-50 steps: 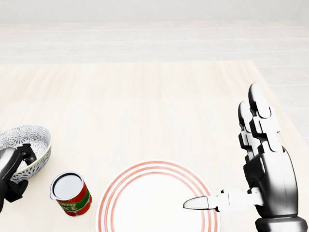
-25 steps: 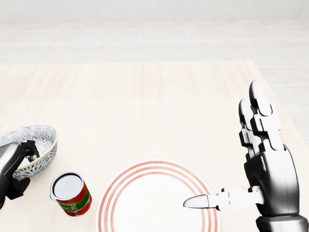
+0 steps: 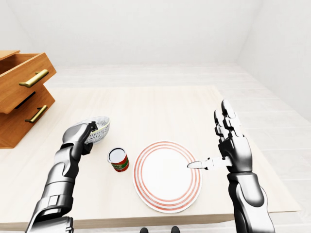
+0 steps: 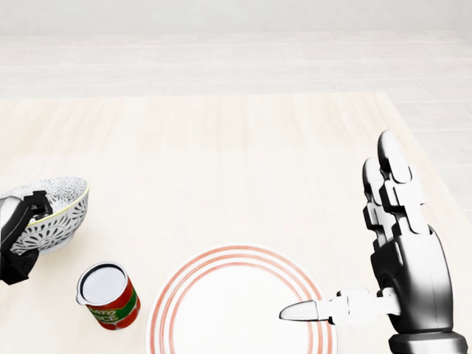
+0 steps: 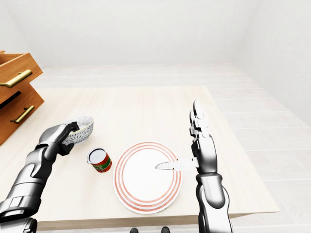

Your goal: Put the bowl on the plate.

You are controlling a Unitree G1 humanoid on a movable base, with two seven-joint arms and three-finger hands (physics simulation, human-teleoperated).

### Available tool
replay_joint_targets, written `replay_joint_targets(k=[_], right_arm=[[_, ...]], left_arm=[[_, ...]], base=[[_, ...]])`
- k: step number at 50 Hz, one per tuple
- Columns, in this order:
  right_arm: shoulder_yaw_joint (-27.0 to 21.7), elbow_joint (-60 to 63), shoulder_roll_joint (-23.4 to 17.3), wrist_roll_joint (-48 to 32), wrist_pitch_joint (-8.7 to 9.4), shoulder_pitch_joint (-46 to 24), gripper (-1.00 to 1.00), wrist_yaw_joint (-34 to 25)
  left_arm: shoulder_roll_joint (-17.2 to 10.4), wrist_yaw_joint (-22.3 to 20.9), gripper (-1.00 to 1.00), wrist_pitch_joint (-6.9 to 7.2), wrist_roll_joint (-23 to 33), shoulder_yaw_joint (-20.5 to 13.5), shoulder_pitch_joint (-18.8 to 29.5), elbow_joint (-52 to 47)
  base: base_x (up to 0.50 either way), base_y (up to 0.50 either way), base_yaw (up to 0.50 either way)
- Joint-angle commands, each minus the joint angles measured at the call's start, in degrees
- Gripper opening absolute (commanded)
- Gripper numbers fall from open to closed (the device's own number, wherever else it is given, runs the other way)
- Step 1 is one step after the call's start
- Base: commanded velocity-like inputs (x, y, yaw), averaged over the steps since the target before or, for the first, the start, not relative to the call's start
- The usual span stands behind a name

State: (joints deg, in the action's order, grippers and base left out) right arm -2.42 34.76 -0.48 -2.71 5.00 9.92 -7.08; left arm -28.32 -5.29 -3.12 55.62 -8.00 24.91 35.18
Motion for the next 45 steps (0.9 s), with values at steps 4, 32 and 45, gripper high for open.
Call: replay_joint_targets(k=[4, 32, 45], right_arm=[[0.02, 0.01, -0.03, 0.05, 0.00, 0.34, 1.00, 0.15], [-1.99, -0.78, 0.00, 0.02, 0.00, 2.42, 1.00, -0.06], [-3.05, -1.01, 0.32, 0.18, 0.00, 2.62, 1.00, -0.67]], left_arm=[[0.65, -3.34, -1.00, 1.90, 0.82, -2.19, -1.71, -11.62], [6.07, -13.48, -1.00, 5.31, 3.03, -1.68, -0.07, -33.60], [9.10, -18.29, -1.00, 5.39, 4.50, -1.17, -2.52, -44.61]], base=[[0.00, 0.00, 0.00], [0.00, 0.00, 0.00], [0.00, 0.00, 0.00]])
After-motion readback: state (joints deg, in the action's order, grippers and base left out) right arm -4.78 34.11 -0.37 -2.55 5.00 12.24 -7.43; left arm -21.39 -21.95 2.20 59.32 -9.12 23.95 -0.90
